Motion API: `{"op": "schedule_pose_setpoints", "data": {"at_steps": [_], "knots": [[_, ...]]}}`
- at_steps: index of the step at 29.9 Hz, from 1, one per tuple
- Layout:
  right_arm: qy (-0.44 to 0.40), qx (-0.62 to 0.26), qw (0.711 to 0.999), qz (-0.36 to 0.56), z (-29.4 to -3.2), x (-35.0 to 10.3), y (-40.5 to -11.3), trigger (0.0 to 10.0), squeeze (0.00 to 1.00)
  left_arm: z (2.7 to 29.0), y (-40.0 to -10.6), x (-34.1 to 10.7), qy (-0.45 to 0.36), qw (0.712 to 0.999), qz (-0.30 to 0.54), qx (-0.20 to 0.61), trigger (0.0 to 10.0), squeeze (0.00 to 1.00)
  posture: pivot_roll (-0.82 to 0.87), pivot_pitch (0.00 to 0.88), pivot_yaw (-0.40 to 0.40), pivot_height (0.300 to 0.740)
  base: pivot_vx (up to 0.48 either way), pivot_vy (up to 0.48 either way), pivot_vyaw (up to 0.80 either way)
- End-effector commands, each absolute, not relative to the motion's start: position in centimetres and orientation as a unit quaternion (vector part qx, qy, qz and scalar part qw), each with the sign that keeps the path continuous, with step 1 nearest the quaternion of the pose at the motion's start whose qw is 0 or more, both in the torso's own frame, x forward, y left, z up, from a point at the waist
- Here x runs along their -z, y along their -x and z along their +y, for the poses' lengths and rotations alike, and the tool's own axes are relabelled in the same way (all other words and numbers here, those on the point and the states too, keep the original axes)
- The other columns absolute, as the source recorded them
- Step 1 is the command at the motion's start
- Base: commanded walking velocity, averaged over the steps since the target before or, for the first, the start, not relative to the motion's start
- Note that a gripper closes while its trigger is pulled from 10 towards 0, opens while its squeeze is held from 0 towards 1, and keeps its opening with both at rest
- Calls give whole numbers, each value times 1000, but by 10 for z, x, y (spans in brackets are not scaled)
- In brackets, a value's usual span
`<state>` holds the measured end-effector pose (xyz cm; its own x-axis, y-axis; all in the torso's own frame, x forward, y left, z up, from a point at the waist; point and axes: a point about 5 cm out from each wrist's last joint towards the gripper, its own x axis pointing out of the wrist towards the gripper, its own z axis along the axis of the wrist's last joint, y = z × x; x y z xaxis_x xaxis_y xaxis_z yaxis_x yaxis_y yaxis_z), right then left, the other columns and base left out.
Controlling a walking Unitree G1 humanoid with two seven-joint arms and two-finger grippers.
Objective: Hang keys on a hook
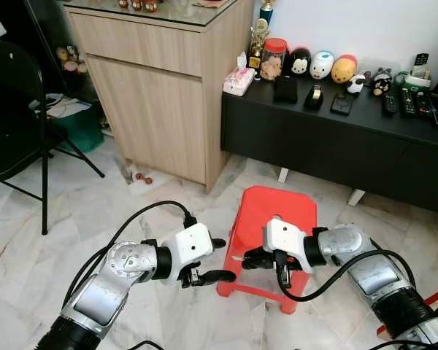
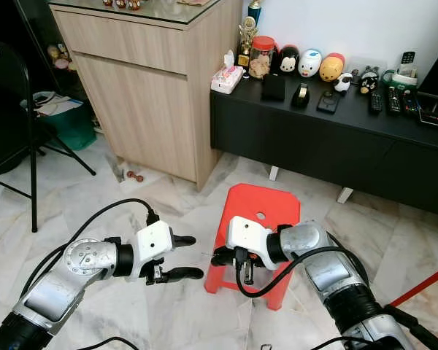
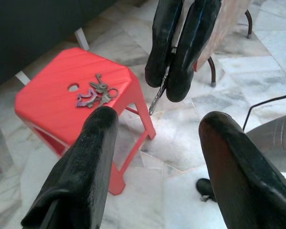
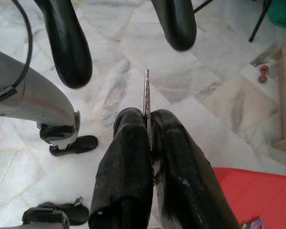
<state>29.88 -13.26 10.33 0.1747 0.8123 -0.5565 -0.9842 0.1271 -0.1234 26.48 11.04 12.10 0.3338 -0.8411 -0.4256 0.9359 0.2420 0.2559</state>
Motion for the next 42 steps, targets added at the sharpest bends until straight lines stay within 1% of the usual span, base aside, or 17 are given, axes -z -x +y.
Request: {"op": "schedule_pose_setpoints", "data": {"at_steps": [1, 2, 3, 4, 5, 7, 8, 10, 13, 14, 15, 18, 19, 20, 21, 22, 42], "knots": [[243, -626, 720, 177, -131, -105, -295, 10000, 0, 105, -265, -126, -252, 772, 94, 576, 9569, 0, 132, 73, -57, 740, 0, 0, 0], [243, -626, 719, 177, -130, -105, -295, 10000, 0, 105, -265, -126, -253, 772, 95, 576, 8706, 0, 132, 73, -57, 740, 0, 0, 0], [243, -627, 719, 176, -130, -105, -295, 10000, 0, 105, -265, -126, -253, 772, 95, 576, 8706, 0, 132, 73, -57, 740, 0, 0, 0], [243, -628, 718, 176, -130, -105, -295, 10000, 0, 105, -266, -126, -253, 772, 94, 575, 7647, 0, 132, 73, -57, 740, 0, 0, 0], [242, -631, 717, 174, -129, -105, -294, 10000, 0, 105, -266, -126, -252, 773, 94, 574, 7451, 0, 132, 73, -57, 740, 0, 0, 0], [240, -634, 715, 173, -127, -105, -293, 10000, 0, 104, -266, -126, -252, 773, 93, 574, 2275, 0, 132, 73, -57, 740, 0, 0, 0], [239, -635, 714, 173, -127, -105, -293, 10000, 0, 104, -266, -126, -253, 773, 93, 574, 2275, 0, 132, 73, -57, 740, 0, 0, 0], [238, -638, 712, 174, -126, -105, -292, 10000, 0, 103, -267, -126, -254, 776, 93, 570, 824, 0, 133, 74, -58, 740, 0, 0, 0], [237, -641, 709, 173, -125, -104, -291, 10000, 0, 102, -268, -126, -256, 776, 92, 568, 863, 0, 132, 74, -58, 740, 0, 0, 0], [236, -642, 709, 172, -124, -105, -291, 10000, 0, 102, -268, -126, -256, 776, 92, 569, 1569, 0, 129, 75, -57, 740, 0, 0, 0], [235, -643, 708, 172, -123, -105, -290, 10000, 0, 101, -267, -126, -257, 775, 93, 570, 1686, 0, 130, 76, -57, 740, 0, 0, 0], [233, -647, 706, 170, -122, -105, -289, 10000, 0, 100, -267, -126, -256, 776, 92, 570, 2588, 0, 131, 77, -58, 740, 0, 0, 0], [233, -648, 705, 170, -122, -105, -289, 10000, 0, 100, -267, -125, -255, 776, 93, 570, 2196, 0, 131, 77, -58, 740, 0, 0, 0], [233, -648, 705, 170, -122, -105, -289, 10000, 0, 100, -267, -125, -255, 776, 93, 570, 2196, 0, 131, 77, -58, 740, 0, 0, 0], [233, -648, 705, 170, -122, -105, -289, 10000, 0, 100, -267, -125, -255, 776, 94, 570, 1255, 0, 131, 77, -58, 740, 0, 0, 0], [233, -648, 705, 169, -122, -105, -289, 10000, 0, 100, -268, -123, -256, 775, 97, 569, 0, 0, 128, 78, -59, 740, 0, 0, 0], [231, -646, 709, 165, -120, -107, -289, 10000, 0, 103, -262, -117, -257, 763, 122, 580, 0, 0, 131, 83, -55, 740, 0, 0, 0]]}}
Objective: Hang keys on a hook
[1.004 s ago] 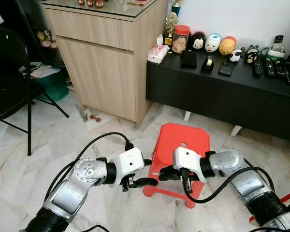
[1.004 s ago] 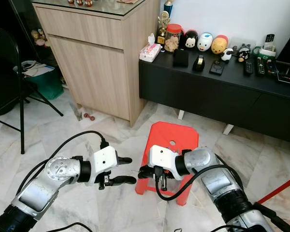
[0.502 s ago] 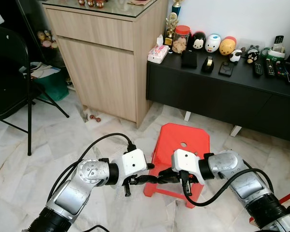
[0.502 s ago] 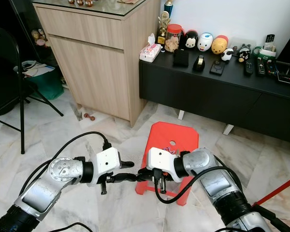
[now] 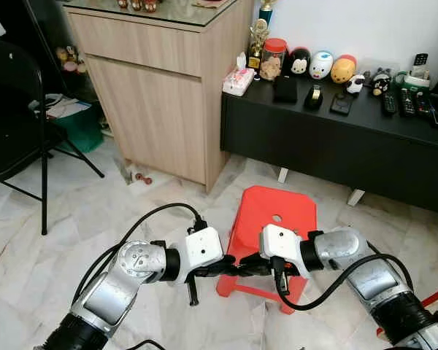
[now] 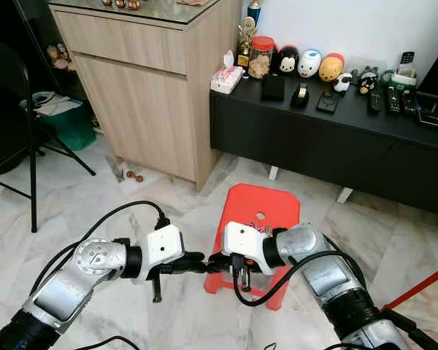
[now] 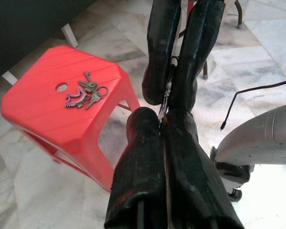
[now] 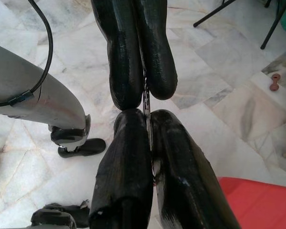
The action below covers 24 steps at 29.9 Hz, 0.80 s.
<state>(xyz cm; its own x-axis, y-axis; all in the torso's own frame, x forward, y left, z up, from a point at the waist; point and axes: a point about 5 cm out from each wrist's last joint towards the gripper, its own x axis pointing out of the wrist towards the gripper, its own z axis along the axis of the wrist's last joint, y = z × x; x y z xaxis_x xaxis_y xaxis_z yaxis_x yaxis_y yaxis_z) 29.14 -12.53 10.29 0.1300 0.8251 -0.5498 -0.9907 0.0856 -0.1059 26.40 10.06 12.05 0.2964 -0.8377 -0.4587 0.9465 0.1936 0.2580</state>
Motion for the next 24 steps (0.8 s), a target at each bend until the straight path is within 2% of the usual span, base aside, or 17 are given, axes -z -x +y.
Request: {"op": "schedule_pose_setpoints", "data": {"at_steps": [1, 15, 16, 17, 24], "knots": [[231, -645, 709, 165, -120, -107, -289, 10000, 0, 103, -262, -117, -257, 763, 123, 580, 0, 0, 132, 83, -55, 740, 0, 0, 0], [231, -643, 711, 168, -121, -104, -289, 10000, 0, 104, -262, -116, -253, 763, 128, 581, 0, 0, 132, 82, -54, 740, 0, 0, 0], [232, -644, 709, 171, -121, -103, -289, 10000, 349, 104, -262, -116, -253, 763, 128, 581, 0, 0, 134, 83, -55, 740, 0, 0, 0], [233, -645, 707, 175, -121, -102, -288, 10000, 1000, 104, -262, -116, -253, 763, 128, 581, 0, 0, 134, 83, -55, 740, 0, 0, 0], [236, -644, 705, 180, -123, -100, -287, 10000, 1000, 103, -261, -116, -251, 762, 129, 583, 0, 0, 132, 85, -55, 740, 0, 0, 0]]}}
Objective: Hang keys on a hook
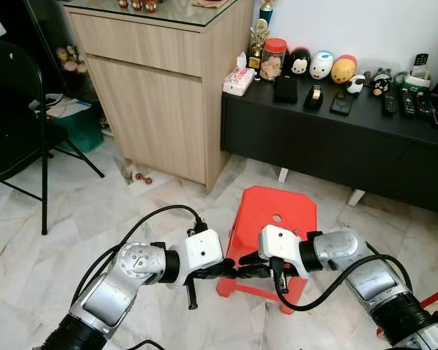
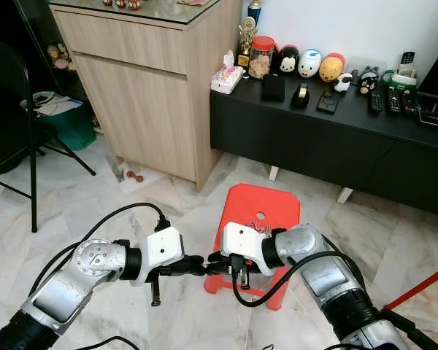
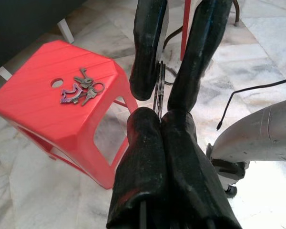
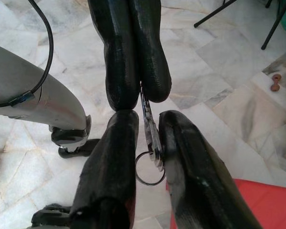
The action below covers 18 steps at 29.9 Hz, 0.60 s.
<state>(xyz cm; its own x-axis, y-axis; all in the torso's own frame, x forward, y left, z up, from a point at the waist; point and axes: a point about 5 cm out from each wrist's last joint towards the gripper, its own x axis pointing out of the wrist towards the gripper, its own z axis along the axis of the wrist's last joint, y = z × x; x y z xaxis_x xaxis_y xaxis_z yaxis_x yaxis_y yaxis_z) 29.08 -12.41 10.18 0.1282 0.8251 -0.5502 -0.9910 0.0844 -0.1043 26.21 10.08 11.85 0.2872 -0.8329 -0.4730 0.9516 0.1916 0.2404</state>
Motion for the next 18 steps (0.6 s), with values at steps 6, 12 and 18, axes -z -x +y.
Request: {"op": "schedule_pose_setpoints", "data": {"at_steps": [6, 12, 18], "knots": [[237, -643, 706, 179, -123, -101, -288, 10000, 1000, 103, -261, -116, -249, 762, 130, 583, 0, 0, 132, 85, -56, 740, 0, 0, 0], [237, -622, 727, 168, -126, -105, -295, 10000, 0, 105, -259, -114, -250, 761, 136, 583, 0, 0, 132, 86, -54, 740, 0, 0, 0], [243, -615, 731, 169, -129, -106, -297, 10000, 0, 106, -259, -113, -253, 760, 140, 583, 0, 0, 130, 86, -54, 740, 0, 0, 0]]}}
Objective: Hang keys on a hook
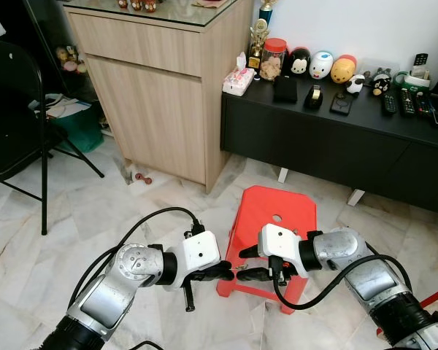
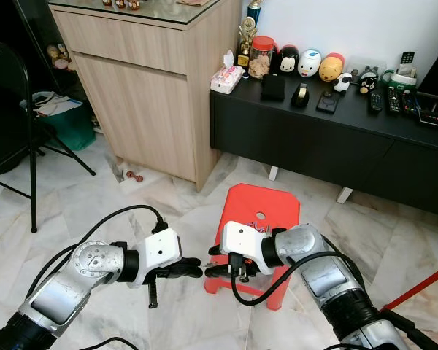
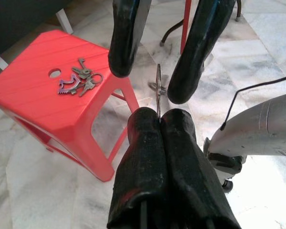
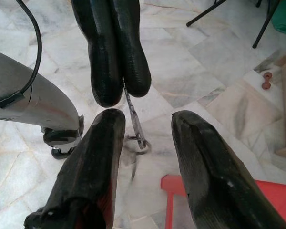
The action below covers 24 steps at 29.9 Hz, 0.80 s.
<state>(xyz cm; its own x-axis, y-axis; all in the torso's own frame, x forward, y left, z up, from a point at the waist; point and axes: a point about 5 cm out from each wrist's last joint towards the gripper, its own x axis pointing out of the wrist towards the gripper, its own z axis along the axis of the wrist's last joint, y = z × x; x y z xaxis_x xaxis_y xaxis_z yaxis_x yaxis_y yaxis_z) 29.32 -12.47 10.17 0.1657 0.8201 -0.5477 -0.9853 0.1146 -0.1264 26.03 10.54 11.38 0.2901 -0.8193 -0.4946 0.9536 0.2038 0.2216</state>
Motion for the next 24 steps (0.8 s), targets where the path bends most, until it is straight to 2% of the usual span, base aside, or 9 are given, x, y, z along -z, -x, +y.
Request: {"op": "schedule_pose_setpoints", "data": {"at_steps": [1, 8, 11, 13, 14, 16, 19, 24], "knots": [[243, -614, 731, 169, -129, -106, -297, 10000, 0, 106, -259, -113, -253, 760, 140, 582, 0, 0, 130, 86, -54, 740, 0, 0, 0], [237, -594, 751, 165, -133, -107, -301, 10000, 0, 106, -259, -113, -254, 761, 140, 581, 0, 0, 132, 87, -54, 740, 0, 0, 0], [211, -550, 794, 150, -138, -110, -308, 10000, 0, 109, -260, -112, -255, 770, 138, 568, 0, 0, 131, 89, -53, 740, 0, 0, 0], [205, -543, 801, 148, -139, -110, -309, 10000, 0, 110, -260, -112, -254, 771, 139, 567, 0, 0, 131, 89, -53, 740, 0, 0, 0], [182, -521, 821, 146, -143, -111, -312, 10000, 0, 111, -260, -112, -248, 779, 139, 558, 0, 0, 131, 90, -52, 740, 0, 0, 0], [152, -509, 836, 138, -147, -113, -311, 10000, 0, 114, -258, -110, -239, 787, 140, 551, 0, 0, 131, 95, -50, 740, 0, 0, 0], [105, -528, 833, 128, -148, -115, -302, 10000, 0, 117, -257, -106, -237, 793, 145, 542, 0, 0, 129, 97, -50, 740, 0, 0, 0], [94, -522, 838, 129, -150, -113, -299, 10000, 0, 119, -257, -106, -232, 803, 143, 530, 0, 0, 128, 97, -48, 740, 0, 0, 0]]}}
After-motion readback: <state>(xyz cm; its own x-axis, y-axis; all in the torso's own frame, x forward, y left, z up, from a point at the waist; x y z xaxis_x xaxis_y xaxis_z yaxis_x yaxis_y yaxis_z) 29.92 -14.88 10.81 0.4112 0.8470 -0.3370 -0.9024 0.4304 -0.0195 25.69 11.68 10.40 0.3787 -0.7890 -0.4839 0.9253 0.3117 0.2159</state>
